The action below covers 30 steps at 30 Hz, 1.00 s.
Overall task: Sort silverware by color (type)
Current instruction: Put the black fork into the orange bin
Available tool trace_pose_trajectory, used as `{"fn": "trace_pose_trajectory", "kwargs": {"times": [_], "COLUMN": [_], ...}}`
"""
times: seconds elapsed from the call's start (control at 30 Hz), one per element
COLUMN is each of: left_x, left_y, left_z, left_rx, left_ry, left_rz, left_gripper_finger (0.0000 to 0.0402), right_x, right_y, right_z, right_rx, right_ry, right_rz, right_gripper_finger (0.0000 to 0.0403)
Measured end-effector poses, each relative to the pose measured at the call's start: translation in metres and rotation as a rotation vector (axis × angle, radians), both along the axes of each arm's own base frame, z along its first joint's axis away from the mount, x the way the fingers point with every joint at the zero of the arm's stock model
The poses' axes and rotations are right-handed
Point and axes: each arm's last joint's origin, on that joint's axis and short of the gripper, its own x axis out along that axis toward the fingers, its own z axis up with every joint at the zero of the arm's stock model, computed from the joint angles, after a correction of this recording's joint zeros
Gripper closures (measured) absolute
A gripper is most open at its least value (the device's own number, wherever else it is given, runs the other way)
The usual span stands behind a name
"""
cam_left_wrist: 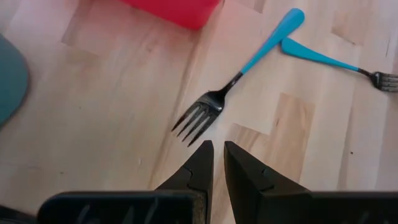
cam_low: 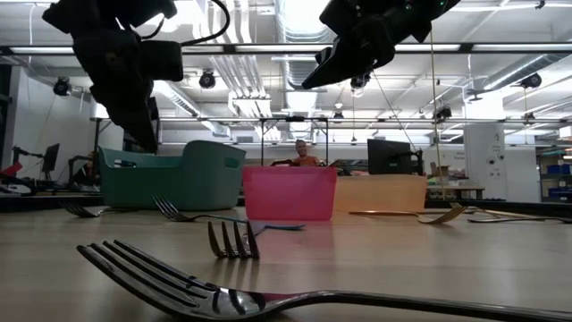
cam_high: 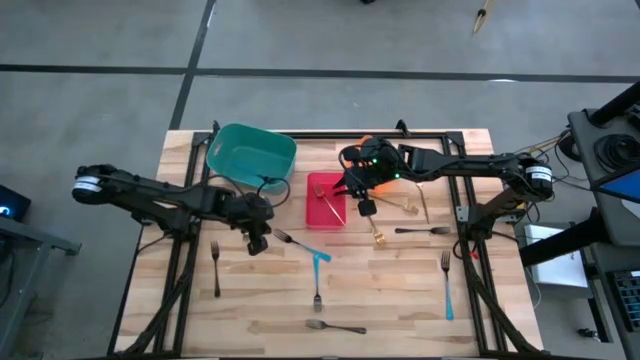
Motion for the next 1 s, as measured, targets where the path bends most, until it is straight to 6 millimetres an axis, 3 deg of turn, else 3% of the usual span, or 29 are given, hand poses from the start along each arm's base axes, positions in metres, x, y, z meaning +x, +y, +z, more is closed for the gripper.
{"fn": "trace_pose_trajectory", "kwargs": {"times": [0.5, 0.67, 1.0], "left_x": [0.001, 0.005, 0.022], "left_y": [0.000, 0.003, 0.003], "left_z": [0.000, -0.002, -0.020], "left_rx": [0.009, 0.106, 0.191], "left_ry": [-0.009, -0.024, 0.002], "left_rz": [0.006, 0.062, -0.012], "left_gripper_finger": [0.0381, 0.0381, 0.0381], "right_x": [0.000, 0.000, 0.000], "right_y": [0.000, 0.000, 0.000], "right_z": [0.000, 0.000, 0.000], "right_rx": [0.000, 0.000, 0.000], "right_ry": [-0.001, -0.001, -0.001], "right_rz": [0.000, -0.001, -0.001], "right_gripper_finger": [0.0339, 0.0339, 0.0339]}}
